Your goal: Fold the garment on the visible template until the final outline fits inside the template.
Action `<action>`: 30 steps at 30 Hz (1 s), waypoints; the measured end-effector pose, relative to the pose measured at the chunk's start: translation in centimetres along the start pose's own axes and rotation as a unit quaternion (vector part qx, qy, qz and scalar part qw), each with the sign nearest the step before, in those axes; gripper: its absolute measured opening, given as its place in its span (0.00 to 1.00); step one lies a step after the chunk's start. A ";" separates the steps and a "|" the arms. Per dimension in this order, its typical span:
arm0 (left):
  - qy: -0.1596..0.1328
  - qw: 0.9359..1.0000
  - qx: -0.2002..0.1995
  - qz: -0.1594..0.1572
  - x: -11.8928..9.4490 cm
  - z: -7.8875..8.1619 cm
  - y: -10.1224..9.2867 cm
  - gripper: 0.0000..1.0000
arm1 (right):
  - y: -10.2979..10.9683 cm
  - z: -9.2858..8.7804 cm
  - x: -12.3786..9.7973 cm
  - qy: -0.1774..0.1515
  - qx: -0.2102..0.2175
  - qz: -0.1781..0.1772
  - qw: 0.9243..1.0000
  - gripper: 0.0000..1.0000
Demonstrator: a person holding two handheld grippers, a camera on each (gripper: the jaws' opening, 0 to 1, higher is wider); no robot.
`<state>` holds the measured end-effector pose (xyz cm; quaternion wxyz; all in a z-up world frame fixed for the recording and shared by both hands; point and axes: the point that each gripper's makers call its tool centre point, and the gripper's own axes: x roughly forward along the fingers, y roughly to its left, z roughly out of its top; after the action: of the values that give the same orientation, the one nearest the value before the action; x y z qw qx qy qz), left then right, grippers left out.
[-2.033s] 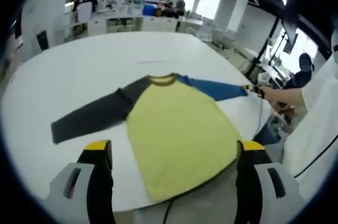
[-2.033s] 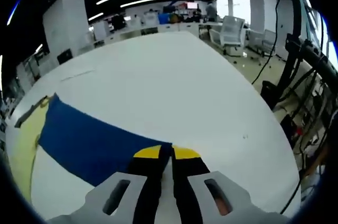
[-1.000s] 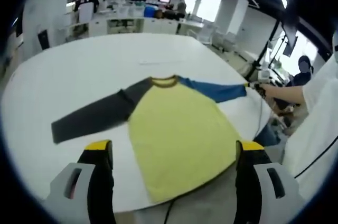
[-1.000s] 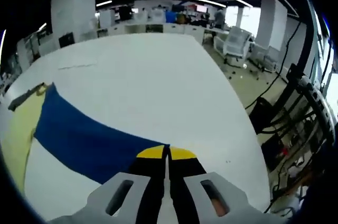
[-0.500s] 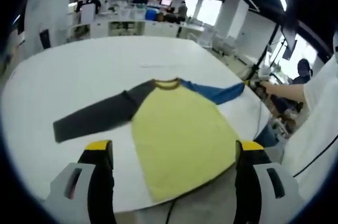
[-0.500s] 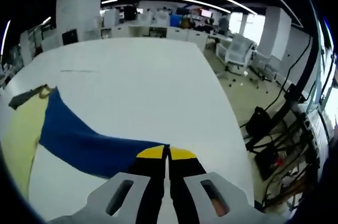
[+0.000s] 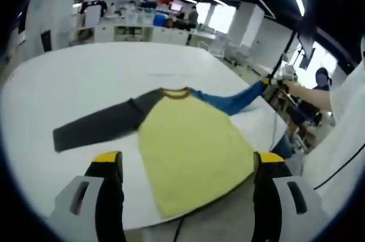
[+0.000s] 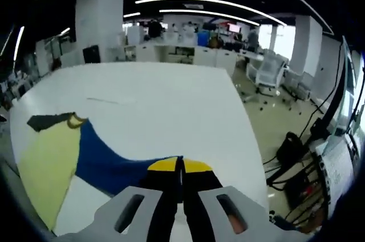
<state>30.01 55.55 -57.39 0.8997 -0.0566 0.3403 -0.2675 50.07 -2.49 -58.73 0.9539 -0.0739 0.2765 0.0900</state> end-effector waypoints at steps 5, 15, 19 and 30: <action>-0.007 1.000 0.005 -0.005 -0.8 -0.1 0.5 0.92 | 2.9 3.3 -1.1 -0.027 -0.015 0.031 0.999 0.02; -0.015 1.000 0.009 -0.014 -2.6 -1.1 0.7 0.92 | 9.2 9.3 -2.4 -0.078 -0.017 0.099 0.992 0.02; -0.019 1.000 0.009 -0.014 -3.7 -1.4 0.7 0.92 | 12.1 11.4 -3.1 -0.095 -0.020 0.125 0.987 0.02; -0.029 0.999 0.008 -0.013 -5.6 -1.8 1.5 0.92 | 18.6 13.9 -3.7 -0.102 -0.031 0.180 0.978 0.02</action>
<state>25.99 59.83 -55.94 0.9062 -0.0618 0.3109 -0.2799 50.19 17.79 -46.86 0.9427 -0.0426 0.1835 0.2755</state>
